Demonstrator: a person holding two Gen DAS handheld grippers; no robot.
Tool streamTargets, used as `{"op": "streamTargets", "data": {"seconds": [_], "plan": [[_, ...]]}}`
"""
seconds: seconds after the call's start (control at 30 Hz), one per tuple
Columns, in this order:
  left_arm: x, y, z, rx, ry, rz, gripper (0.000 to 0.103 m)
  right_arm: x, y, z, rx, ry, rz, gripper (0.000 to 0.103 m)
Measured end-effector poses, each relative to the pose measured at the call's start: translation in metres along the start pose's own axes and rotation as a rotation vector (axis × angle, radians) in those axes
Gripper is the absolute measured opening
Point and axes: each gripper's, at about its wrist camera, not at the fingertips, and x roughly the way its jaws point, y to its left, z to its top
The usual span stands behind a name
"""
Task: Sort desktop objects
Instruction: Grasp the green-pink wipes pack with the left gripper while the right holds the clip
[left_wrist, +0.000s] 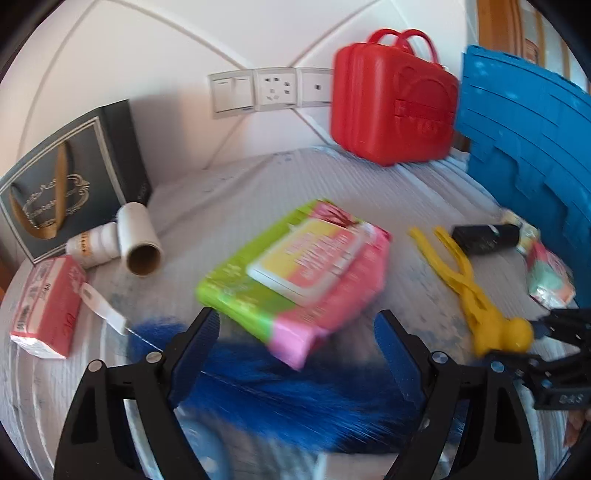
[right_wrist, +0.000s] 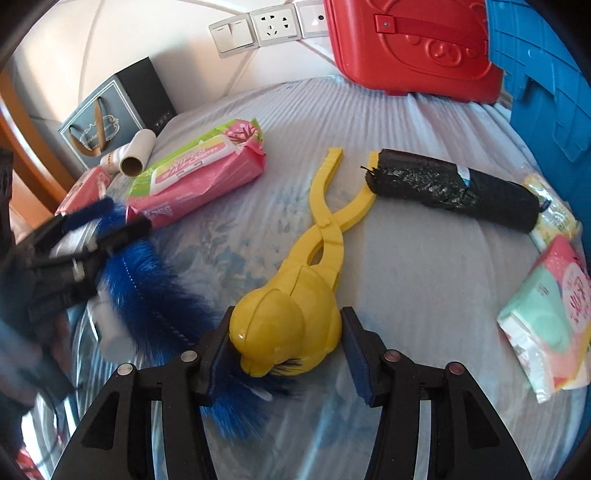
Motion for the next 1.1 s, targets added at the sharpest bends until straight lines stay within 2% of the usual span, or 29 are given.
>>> {"op": "streamTargets", "data": {"seconds": [0.07,0.17,0.27,0.37,0.57,0.6,0.7,0.73,0.87,0.93,1.0,1.1], "plan": [[0.007,0.009,0.006,0.003,0.009,0.023,0.088,-0.004,0.001,-0.002,0.0,-0.01,0.003,0.052],[0.024,0.025,0.01,0.001,0.046,0.014,0.088,-0.007,0.004,-0.003,-0.005,-0.021,-0.002,0.052],[0.038,0.037,0.017,0.031,0.066,-0.039,0.094,-0.008,0.006,-0.005,-0.003,-0.022,-0.007,0.052],[0.05,0.041,0.027,0.078,0.093,-0.123,0.094,-0.008,0.006,-0.007,0.001,-0.024,-0.016,0.052],[0.065,0.03,0.042,0.197,0.126,-0.228,0.096,-0.011,0.008,-0.01,0.006,-0.031,-0.037,0.052],[0.07,0.027,0.045,0.212,0.144,-0.263,0.096,-0.011,0.008,-0.011,0.003,-0.031,-0.042,0.052],[0.077,0.021,0.048,0.252,0.154,-0.275,0.102,-0.011,0.008,-0.012,0.001,-0.028,-0.05,0.052],[0.084,0.02,0.05,0.249,0.181,-0.296,0.103,-0.012,0.009,-0.012,-0.001,-0.03,-0.052,0.052],[0.092,0.018,0.05,0.242,0.217,-0.336,0.103,-0.014,0.011,-0.013,-0.012,-0.037,-0.065,0.052],[0.093,0.01,0.044,0.272,0.211,-0.326,0.103,-0.013,0.012,-0.013,-0.011,-0.034,-0.068,0.052],[0.094,0.009,0.041,0.241,0.199,-0.328,0.103,-0.014,0.013,-0.013,-0.012,-0.039,-0.072,0.052],[0.095,0.01,0.038,0.179,0.17,-0.28,0.103,-0.012,0.014,-0.013,-0.017,-0.038,-0.079,0.052]]}}
